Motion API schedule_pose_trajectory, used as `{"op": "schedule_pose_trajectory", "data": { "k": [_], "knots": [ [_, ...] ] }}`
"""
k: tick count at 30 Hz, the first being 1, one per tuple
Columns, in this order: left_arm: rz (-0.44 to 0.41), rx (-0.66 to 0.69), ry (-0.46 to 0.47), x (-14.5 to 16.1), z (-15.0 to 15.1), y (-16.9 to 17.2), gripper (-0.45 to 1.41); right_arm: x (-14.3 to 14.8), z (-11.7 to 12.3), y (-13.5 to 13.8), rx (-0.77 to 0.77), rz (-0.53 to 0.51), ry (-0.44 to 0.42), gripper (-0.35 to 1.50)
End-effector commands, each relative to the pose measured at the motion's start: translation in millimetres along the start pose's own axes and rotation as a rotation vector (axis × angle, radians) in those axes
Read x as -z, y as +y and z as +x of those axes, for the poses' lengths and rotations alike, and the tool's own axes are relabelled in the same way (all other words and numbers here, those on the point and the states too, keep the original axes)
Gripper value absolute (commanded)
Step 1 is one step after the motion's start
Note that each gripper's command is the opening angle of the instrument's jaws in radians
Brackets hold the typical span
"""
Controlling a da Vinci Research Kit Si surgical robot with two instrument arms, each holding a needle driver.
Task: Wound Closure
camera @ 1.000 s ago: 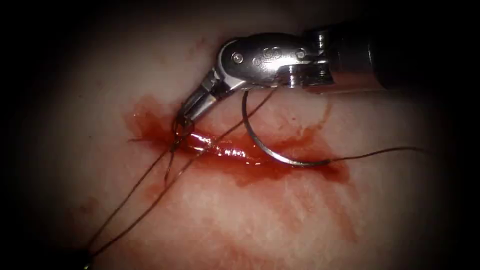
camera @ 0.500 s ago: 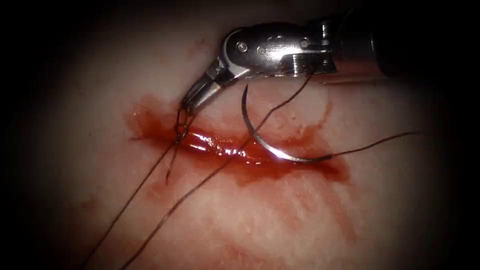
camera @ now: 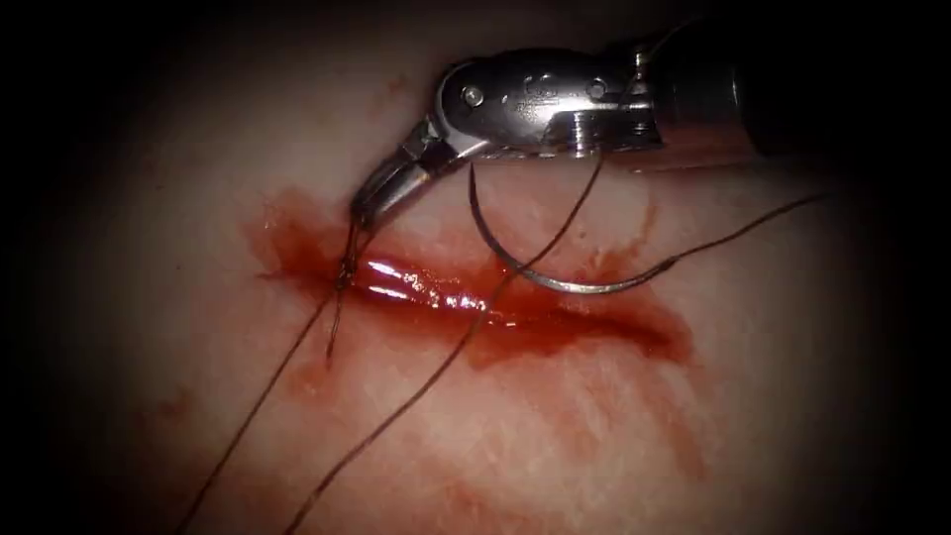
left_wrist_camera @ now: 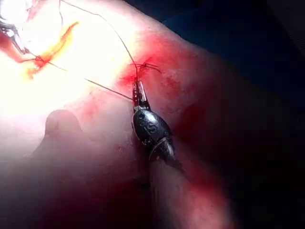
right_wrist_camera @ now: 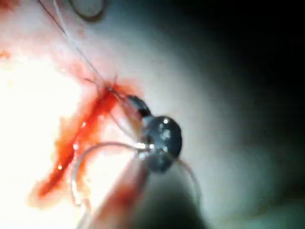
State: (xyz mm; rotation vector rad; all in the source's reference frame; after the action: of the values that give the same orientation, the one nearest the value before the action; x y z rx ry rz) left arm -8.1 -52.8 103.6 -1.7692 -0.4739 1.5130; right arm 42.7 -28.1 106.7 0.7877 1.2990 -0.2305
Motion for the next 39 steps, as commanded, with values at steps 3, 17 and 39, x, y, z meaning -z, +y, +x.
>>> {"op": "schedule_pose_trajectory", "data": {
  "k": [3,17,39],
  "knots": [
    [-0.002,0.005,-0.002,-0.3,-1.3,0.5,-0.45,-1.6,-1.0,0.2,-0.108,-0.024,0.001,-0.35],
    [-0.012,0.024,-0.01,-0.4,-3.2,1.4,-0.45,-0.5,-4.4,0.7,-0.599,-0.326,0.243,-0.35],
    [-0.019,0.031,-0.013,-0.6,-3.8,2.1,-0.45,0.6,-5.5,-0.7,-0.573,-0.492,0.263,-0.35]
  ]
}}
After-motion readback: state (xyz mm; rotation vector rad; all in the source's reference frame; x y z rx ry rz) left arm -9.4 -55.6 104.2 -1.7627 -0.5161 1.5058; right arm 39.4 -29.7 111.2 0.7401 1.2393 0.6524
